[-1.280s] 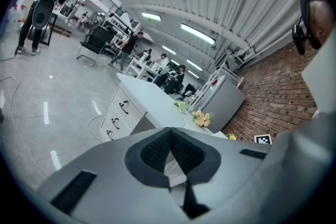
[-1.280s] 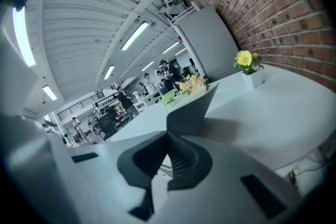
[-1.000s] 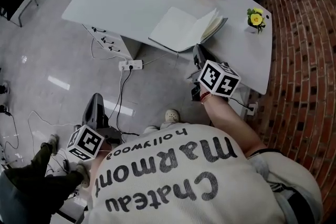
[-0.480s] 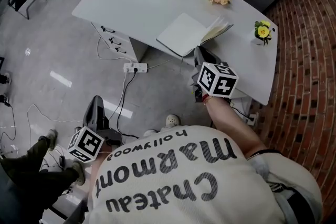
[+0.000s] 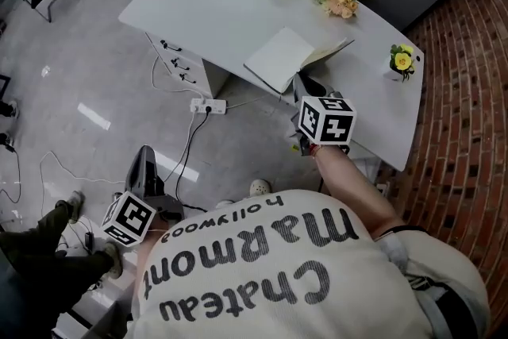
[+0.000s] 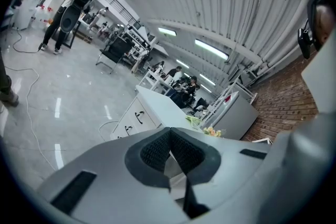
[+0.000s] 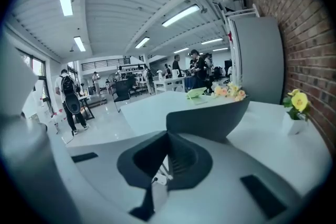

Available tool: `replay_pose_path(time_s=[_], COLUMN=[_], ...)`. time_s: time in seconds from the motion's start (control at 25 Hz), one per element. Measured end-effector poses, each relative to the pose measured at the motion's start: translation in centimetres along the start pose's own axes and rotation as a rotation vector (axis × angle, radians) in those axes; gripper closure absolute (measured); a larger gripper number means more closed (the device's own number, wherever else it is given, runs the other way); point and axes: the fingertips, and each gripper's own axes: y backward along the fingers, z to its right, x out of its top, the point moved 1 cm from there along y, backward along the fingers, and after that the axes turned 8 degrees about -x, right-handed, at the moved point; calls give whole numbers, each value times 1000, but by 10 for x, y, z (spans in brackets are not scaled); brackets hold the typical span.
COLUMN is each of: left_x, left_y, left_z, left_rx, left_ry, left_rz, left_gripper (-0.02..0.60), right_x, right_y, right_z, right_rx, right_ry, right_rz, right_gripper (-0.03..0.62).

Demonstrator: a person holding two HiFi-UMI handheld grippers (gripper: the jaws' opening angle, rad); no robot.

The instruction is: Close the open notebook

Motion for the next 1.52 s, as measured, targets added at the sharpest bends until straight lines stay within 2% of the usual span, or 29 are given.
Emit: replay_pose_path(time_s=[0.68, 1.52], left_x=[8, 3], left_y=[26, 68], left_z=[-22, -40], left_rx=[94, 238], left_ry=[36, 84], left_rz=[74, 162], left_gripper=[580, 580], right_x=[0, -12], right_y=[-26, -70], right_z=[-26, -47], right_rx=[76, 159], right_ry=[25, 0], right_rz=[-32, -96], right_gripper=[594, 594])
